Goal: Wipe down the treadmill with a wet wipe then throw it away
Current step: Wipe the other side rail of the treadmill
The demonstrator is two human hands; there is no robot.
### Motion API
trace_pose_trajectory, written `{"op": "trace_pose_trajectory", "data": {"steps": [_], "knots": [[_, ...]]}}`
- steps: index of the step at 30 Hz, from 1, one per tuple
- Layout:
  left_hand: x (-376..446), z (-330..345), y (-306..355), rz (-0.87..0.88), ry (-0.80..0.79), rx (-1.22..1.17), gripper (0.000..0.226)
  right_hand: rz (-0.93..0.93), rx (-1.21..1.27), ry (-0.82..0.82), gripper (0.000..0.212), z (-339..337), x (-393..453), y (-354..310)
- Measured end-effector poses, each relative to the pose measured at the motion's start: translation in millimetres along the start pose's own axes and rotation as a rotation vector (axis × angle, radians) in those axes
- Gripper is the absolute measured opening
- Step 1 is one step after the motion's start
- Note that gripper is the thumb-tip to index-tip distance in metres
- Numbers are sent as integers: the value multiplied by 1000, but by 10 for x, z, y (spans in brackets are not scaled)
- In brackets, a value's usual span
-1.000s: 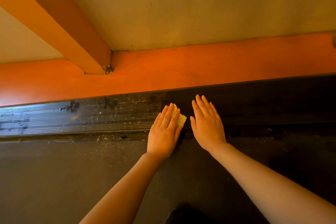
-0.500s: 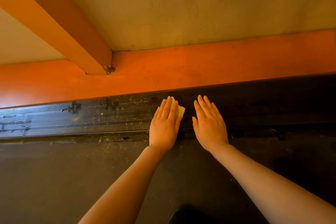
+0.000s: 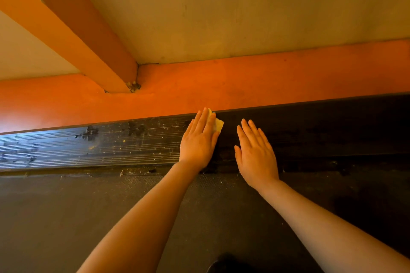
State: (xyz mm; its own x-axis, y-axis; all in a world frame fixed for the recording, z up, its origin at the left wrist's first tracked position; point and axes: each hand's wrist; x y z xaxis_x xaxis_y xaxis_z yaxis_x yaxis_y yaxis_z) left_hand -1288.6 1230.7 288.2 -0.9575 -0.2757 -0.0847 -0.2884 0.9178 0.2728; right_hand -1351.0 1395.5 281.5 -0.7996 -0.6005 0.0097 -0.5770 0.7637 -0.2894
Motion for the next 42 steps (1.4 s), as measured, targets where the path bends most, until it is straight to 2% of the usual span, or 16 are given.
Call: {"op": "trace_pose_trajectory", "data": {"steps": [5, 15, 27, 42], "knots": [[64, -17, -5, -3, -21, -9, 58, -1, 11, 3, 51, 7, -6, 5], [-454, 103, 103, -3, 20, -36, 59, 34, -16, -83, 54, -19, 28, -63], [382, -165, -119, 304, -121, -6, 57, 7, 17, -4, 52, 20, 17, -24], [139, -172, -535, 237, -49, 28, 58, -24, -50, -116, 53, -68, 231, -220]]}}
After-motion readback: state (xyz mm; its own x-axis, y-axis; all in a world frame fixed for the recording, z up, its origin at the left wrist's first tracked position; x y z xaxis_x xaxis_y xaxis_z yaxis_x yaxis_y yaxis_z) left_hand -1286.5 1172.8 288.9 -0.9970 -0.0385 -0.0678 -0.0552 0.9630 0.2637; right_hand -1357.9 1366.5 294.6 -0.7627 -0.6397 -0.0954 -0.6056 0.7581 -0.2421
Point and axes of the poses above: each hand's wrist, its own x-axis towards the middle knuckle, its own z-axis out of the palm, y = z × x, and after that the axes turned 7 degrees about z, right-handed
